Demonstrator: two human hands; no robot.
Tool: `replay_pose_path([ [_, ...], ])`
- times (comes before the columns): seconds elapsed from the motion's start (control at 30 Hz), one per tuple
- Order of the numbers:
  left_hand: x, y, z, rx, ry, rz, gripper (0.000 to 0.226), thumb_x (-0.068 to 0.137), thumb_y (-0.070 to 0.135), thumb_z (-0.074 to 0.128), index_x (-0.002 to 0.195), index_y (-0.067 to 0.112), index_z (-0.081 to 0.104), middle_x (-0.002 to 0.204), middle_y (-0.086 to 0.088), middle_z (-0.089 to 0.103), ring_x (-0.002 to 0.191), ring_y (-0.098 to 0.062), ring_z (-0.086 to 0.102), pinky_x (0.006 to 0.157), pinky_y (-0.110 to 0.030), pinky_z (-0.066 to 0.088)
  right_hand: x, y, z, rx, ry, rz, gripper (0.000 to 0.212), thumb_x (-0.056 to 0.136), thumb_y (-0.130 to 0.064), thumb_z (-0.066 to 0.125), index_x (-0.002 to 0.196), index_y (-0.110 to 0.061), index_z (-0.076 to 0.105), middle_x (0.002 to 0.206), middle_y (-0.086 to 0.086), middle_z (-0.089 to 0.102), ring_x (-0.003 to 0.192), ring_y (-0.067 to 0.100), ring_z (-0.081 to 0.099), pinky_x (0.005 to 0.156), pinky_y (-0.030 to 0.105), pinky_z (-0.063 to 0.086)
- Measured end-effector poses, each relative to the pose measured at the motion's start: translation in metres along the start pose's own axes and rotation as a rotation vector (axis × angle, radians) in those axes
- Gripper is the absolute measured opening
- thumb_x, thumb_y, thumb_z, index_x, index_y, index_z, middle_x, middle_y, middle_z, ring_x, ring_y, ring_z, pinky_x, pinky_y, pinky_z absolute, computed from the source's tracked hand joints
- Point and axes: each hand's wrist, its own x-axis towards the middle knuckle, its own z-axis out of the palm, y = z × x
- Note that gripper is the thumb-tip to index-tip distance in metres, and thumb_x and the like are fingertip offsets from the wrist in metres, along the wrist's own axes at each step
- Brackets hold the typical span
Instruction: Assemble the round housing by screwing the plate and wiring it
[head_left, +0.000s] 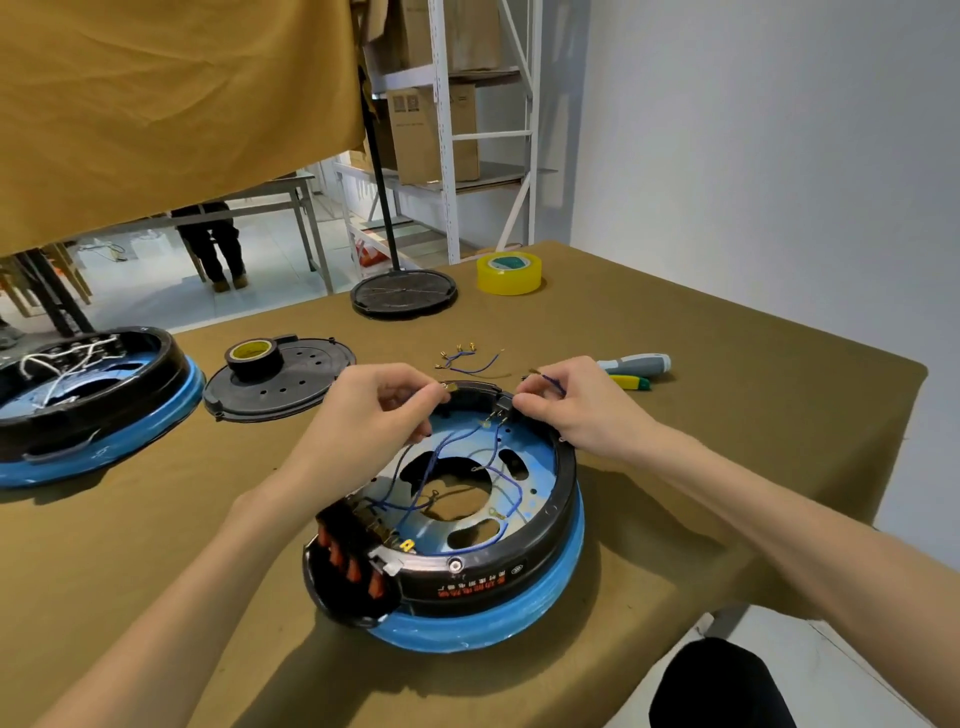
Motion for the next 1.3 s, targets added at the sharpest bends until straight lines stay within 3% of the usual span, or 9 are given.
replay_pose_path([
  [0.2,0.000,-0.024,-0.002,0.109,0.248,-0.011,0.018,0.103,0.025,0.056,0.090,0.025,0.069,0.085,0.003,0.068,0.078,-0.008,0.059,0.072,-0.029,0.047,0.023,-0.006,-0.014,-0.273,-0.072,-0.075,0.019,0.098,-0.032,0.068,0.103,-0.019,0.080,0.071,-0.010,0.062,0.068,0.009,0.053,0.056,0.016,0.036],
  [0.37,0.003,-0.038,0.000,0.045,0.129,-0.178,0.022,0.108,0.029,0.046,0.097,0.017,0.062,0.103,-0.001,0.068,0.093,-0.008,0.062,0.068,-0.015,0.040,0.014,-0.004,-0.007,-0.420,-0.083,-0.074,0.019,0.099,-0.028,0.062,0.112,-0.022,0.076,0.071,-0.018,0.058,0.068,0.011,0.058,0.059,0.029,0.041],
  [0.5,-0.005,-0.040,-0.003,0.104,0.228,-0.173,0.020,0.108,0.029,0.046,0.094,0.021,0.057,0.098,0.012,0.068,0.091,-0.006,0.064,0.071,-0.026,0.050,0.019,-0.014,-0.013,-0.345,-0.220,-0.119,0.026,0.100,-0.021,0.063,0.123,-0.025,0.075,0.107,-0.012,0.076,0.097,0.012,0.068,0.084,0.033,0.053],
  [0.6,-0.008,-0.041,-0.005,0.174,0.275,-0.181,0.017,0.105,0.028,0.049,0.092,0.025,0.059,0.088,0.006,0.068,0.084,-0.015,0.065,0.071,-0.037,0.055,0.029,-0.025,-0.009,-0.449,-0.190,-0.168,0.030,0.096,-0.021,0.066,0.126,-0.028,0.068,0.088,-0.015,0.066,0.088,0.016,0.061,0.078,0.036,0.048],
  [0.73,-0.006,-0.056,-0.011,0.168,0.283,-0.237,0.016,0.102,0.025,0.059,0.089,0.025,0.070,0.084,0.006,0.069,0.083,-0.012,0.065,0.065,-0.025,0.047,0.019,-0.031,-0.009,-0.295,-0.097,-0.103,0.035,0.085,-0.031,0.064,0.113,-0.037,0.043,0.076,-0.007,0.053,0.079,0.017,0.055,0.075,0.041,0.048],
  [0.83,-0.004,-0.069,-0.009,0.194,0.144,-0.360,0.019,0.100,0.027,0.063,0.100,0.017,0.079,0.084,0.002,0.073,0.077,-0.015,0.068,0.065,-0.029,0.054,0.004,-0.034,-0.004,-0.170,-0.150,-0.065,0.017,0.093,-0.048,0.056,0.099,-0.037,0.045,0.062,-0.014,0.057,0.060,0.005,0.048,0.060,0.026,0.040],
  [0.97,-0.001,-0.066,0.004,0.428,0.181,-0.324,0.028,0.103,0.031,0.058,0.123,0.018,0.072,0.123,-0.002,0.069,0.115,-0.022,0.061,0.100,-0.044,0.052,-0.009,-0.034,0.003,-0.123,-0.102,-0.119,0.018,0.107,-0.032,0.049,0.089,-0.030,0.050,0.068,-0.011,0.056,0.061,0.004,0.045,0.061,0.027,0.036],
  [1.13,0.016,-0.034,0.009,-0.027,0.085,-0.113,0.027,0.108,0.028,0.047,0.123,0.028,0.069,0.116,0.020,0.066,0.109,0.014,0.055,0.091,-0.015,0.045,-0.009,-0.032,-0.002,0.179,-0.063,-0.048,0.018,0.105,-0.021,0.058,0.089,-0.019,0.064,0.061,-0.011,0.060,0.052,0.004,0.050,0.051,0.019,0.043],
  [1.3,0.014,-0.024,0.023,-0.088,-0.097,-0.200,0.050,0.102,-0.001,0.043,0.133,0.032,0.064,0.126,0.010,0.065,0.108,0.002,0.059,0.075,-0.010,0.049,-0.009,-0.030,-0.005,0.300,-0.072,-0.015,0.013,0.101,-0.012,0.063,0.095,-0.008,0.073,0.068,-0.003,0.071,0.056,0.005,0.057,0.056,0.018,0.047],
])
